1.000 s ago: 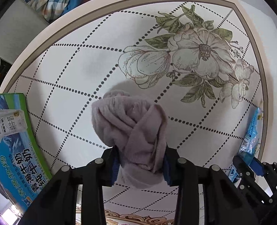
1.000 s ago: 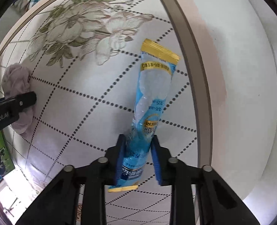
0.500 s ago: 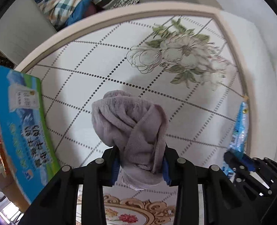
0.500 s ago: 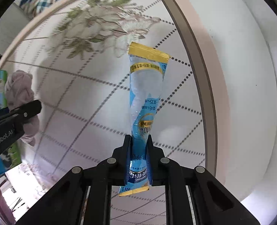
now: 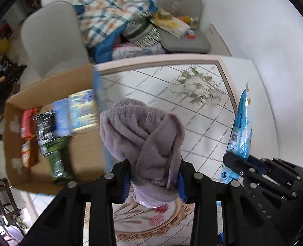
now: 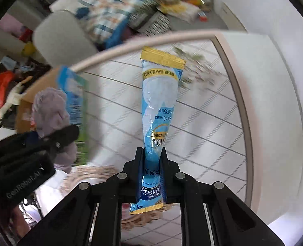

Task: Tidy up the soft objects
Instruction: 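Carry the cloth and tube snack into the box and open both tools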

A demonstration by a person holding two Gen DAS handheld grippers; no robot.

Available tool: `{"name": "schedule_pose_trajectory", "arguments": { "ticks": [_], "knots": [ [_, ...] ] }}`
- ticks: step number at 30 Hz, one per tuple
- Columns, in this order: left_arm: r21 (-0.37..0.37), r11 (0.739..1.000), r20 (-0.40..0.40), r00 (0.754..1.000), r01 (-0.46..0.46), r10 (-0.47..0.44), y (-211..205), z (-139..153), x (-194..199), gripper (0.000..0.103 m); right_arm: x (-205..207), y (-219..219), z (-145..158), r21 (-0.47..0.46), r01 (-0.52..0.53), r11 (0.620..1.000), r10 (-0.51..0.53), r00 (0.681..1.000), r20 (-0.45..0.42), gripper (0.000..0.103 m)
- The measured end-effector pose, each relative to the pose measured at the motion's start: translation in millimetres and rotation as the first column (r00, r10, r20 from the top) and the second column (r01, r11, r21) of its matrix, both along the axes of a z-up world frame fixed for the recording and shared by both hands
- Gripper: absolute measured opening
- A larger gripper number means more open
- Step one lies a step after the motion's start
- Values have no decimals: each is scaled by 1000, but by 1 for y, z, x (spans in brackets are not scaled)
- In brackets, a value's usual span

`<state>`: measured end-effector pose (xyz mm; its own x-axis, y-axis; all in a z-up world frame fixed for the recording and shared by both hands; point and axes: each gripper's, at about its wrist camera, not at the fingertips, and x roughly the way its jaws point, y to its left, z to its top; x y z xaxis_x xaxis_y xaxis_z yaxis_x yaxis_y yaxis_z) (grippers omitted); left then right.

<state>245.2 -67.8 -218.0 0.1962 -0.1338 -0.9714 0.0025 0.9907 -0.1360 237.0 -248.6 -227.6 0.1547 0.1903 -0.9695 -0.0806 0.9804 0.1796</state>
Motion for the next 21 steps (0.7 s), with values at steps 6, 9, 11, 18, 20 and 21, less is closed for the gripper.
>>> {"name": "schedule_pose_trajectory", "arguments": {
  "ticks": [6, 9, 11, 18, 20, 21],
  "knots": [
    [26, 997, 27, 997, -79, 78, 77, 16, -34, 33, -18, 81, 42, 47, -83, 995, 80, 994, 69, 15],
    [49, 991, 30, 992, -125, 124, 118, 19, -46, 33, -23, 123, 48, 68, -120, 990, 115, 991, 69, 15],
    [60, 986, 26, 988, -155, 154, 144, 16, -51, 33, -27, 153, 48, 83, -137, 987, 133, 989, 61, 15],
    [76, 974, -49, 975, -212, 216, 209, -21, -46, 33, -16, 217, 9, 82, -131, 988, 131, 991, -1, 15],
    [50, 969, -100, 964, -243, 247, 229, -42, -42, 33, -6, 229, -10, 76, -108, 991, 111, 993, -30, 15],
    [39, 966, -122, 959, -254, 257, 235, -51, -40, 33, -1, 236, -19, 64, -92, 994, 94, 995, -39, 15]
  ]
}}
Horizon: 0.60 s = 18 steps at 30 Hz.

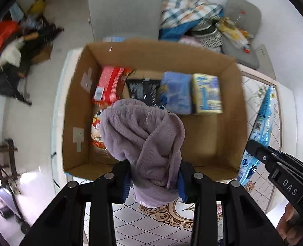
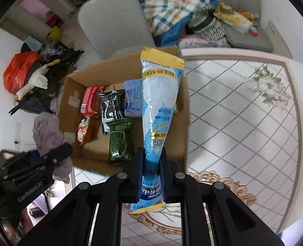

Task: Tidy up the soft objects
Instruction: 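Carry the cloth and tube snack into the box and open both tools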

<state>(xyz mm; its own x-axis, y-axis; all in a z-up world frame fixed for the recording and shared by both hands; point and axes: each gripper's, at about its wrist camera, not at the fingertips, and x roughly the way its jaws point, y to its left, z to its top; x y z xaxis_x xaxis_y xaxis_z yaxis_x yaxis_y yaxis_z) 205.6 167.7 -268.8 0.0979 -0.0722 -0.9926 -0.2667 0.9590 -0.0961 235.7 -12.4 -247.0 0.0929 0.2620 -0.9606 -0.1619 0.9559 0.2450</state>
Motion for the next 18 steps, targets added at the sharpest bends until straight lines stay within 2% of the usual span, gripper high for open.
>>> {"name": "schedule_pose_trajectory", "arguments": {
  "ticks": [10, 18],
  "knots": [
    [-116, 989, -166, 984, -92, 72, 35, -76, 17, 34, 32, 27, -66, -93, 38, 995, -43, 998, -53, 15],
    [-151, 986, -204, 978, -69, 37, 29, -88, 21, 36, 35, 28, -91, -109, 50, 993, -62, 993, -102, 15]
  ]
}}
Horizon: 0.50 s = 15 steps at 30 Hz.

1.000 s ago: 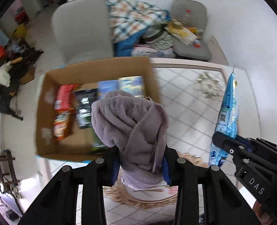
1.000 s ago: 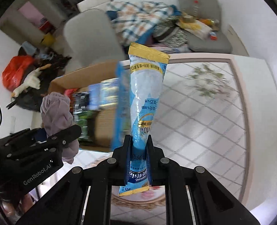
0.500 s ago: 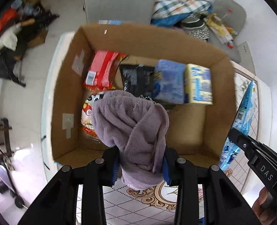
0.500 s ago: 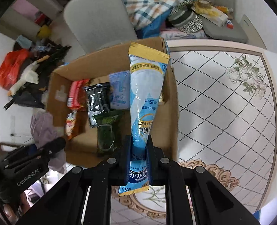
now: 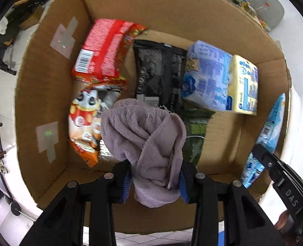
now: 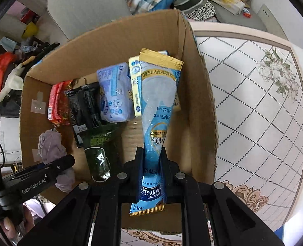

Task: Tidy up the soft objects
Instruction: 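Carry the cloth and tube snack into the box and open both tools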

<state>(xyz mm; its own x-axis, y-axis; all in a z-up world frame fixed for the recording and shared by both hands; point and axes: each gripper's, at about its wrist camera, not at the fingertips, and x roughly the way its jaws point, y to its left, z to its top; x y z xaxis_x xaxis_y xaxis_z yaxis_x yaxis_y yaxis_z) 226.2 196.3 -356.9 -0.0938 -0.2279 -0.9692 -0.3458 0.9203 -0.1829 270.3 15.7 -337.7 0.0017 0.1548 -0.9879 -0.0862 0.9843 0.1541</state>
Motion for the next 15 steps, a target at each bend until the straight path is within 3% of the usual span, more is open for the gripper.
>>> {"name": "schedule_pose_trajectory", "arguments": {
  "ticks": [7, 12, 13, 15],
  "knots": [
    [-9, 1000, -17, 1000, 10, -10, -5, 1, 0, 39, -2, -6, -2, 22, 15, 1000, -15, 1000, -26, 20],
    [-18, 1000, 9, 1000, 1, -1, -4, 11, 2, 78, -5, -3, 8, 14, -9, 1000, 9, 1000, -20, 44],
    [-13, 1000, 20, 1000, 3, -3, -7, 14, 4, 79, -6, -3, 10, 14, -10, 1000, 10, 1000, -16, 45],
    [0, 1000, 44, 999, 7, -7, -4, 25, 4, 92, -8, -3, 17, 6, -26, 1000, 26, 1000, -5, 46]
  ]
}}
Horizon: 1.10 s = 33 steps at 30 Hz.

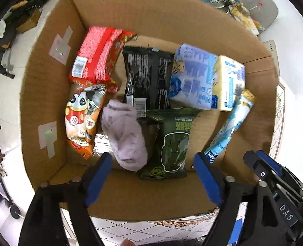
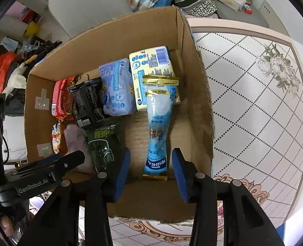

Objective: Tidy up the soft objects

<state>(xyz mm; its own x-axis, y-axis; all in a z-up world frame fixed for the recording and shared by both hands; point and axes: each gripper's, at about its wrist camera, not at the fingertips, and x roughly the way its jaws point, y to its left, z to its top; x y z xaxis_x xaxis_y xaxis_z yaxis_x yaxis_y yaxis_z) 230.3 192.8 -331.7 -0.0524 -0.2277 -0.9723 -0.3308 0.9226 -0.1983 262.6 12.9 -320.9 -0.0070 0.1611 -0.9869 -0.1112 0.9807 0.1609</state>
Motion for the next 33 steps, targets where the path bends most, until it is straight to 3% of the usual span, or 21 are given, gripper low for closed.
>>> {"name": "schedule_pose_trajectory", "arguments": {
  "ticks": [3, 10, 15, 17, 25, 33],
  "knots": [
    [28, 1000, 33, 999, -3, 2, 4, 15, -3, 101, -4, -2, 10, -17, -19, 1000, 19, 1000, 19, 59],
    [118, 993, 88, 996, -6, -4, 5, 35, -20, 101, -14, -6, 27, -54, -51, 997, 54, 997, 63, 97],
    [196, 981, 119, 993, -15, -9, 4, 39, -33, 102, -22, -6, 35, -96, -61, 994, 70, 993, 96, 98],
    [218, 976, 131, 991, -25, -4, 5, 42, -36, 102, -25, -5, 39, -121, -66, 990, 80, 990, 116, 103],
    [240, 970, 177, 984, -48, 5, 6, 59, -45, 102, -32, -5, 51, -189, -68, 980, 103, 979, 178, 103],
    [252, 967, 227, 974, -44, -15, -2, 88, -57, 102, -40, -11, 61, -183, -61, 981, 98, 975, 199, 103]
  ]
}}
